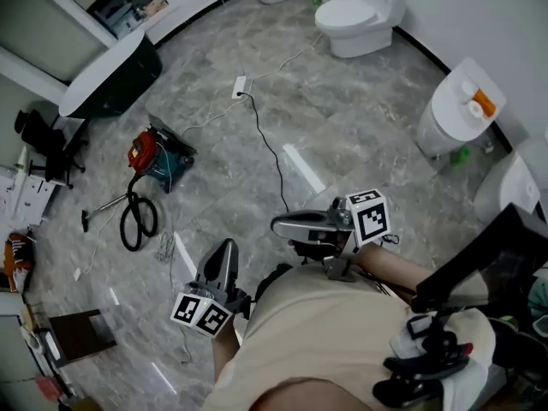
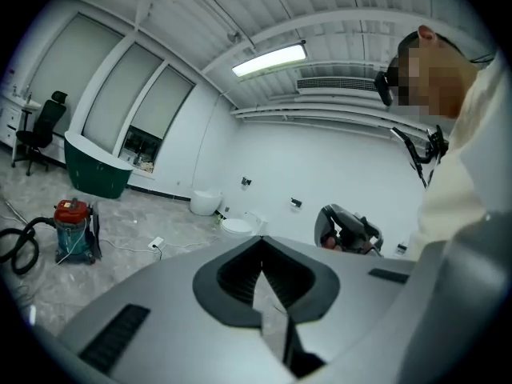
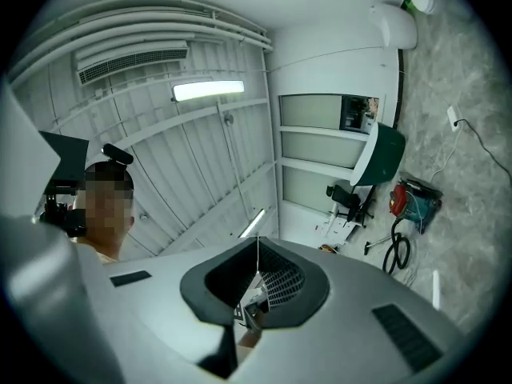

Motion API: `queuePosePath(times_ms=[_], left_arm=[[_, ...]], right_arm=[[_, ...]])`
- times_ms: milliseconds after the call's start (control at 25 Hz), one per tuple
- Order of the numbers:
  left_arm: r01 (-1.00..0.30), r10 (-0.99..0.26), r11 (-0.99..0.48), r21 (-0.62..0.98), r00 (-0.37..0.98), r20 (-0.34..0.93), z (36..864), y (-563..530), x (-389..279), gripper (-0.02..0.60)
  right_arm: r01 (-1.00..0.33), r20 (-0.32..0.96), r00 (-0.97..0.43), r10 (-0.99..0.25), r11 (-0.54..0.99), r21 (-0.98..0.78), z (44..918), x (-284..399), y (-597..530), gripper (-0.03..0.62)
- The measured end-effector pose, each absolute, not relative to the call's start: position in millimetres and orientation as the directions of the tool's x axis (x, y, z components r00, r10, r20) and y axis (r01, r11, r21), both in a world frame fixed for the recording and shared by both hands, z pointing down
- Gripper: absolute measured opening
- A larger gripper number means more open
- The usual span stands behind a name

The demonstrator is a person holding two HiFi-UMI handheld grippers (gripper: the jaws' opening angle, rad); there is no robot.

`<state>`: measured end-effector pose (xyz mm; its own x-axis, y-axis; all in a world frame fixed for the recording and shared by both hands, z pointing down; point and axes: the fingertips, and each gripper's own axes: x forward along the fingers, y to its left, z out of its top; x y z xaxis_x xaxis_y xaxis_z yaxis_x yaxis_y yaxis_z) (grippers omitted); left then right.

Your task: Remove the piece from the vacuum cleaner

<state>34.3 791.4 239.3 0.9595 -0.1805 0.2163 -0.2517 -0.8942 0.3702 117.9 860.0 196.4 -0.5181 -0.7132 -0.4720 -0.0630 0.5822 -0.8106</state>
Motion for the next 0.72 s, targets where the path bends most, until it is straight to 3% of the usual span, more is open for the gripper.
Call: queuePosePath(times_ms=[160,320,720], left_arm=[[-0.275,-0.193,-0.889,0.367,0.95,0.245,259,799,51,0.005],[-0.258,-0.177,-0.901,0.35,0.952,0.249,232,808,75,0.005],[-0.293,-0.231,-0.885,0.362,0.951,0.205,251,720,41,0.005]], right_arm=[[-0.006,-0.499,-0.536,-0.681,0.595,-0.804,209,133,872,0.005],[-0.034,-0.484,-0.517,-0.706,0.582,-0.813,186,151,889,0.003],[-0.002,-0.493,-0.577,-0.651,0.605,-0.796,187,120,811,0.003]])
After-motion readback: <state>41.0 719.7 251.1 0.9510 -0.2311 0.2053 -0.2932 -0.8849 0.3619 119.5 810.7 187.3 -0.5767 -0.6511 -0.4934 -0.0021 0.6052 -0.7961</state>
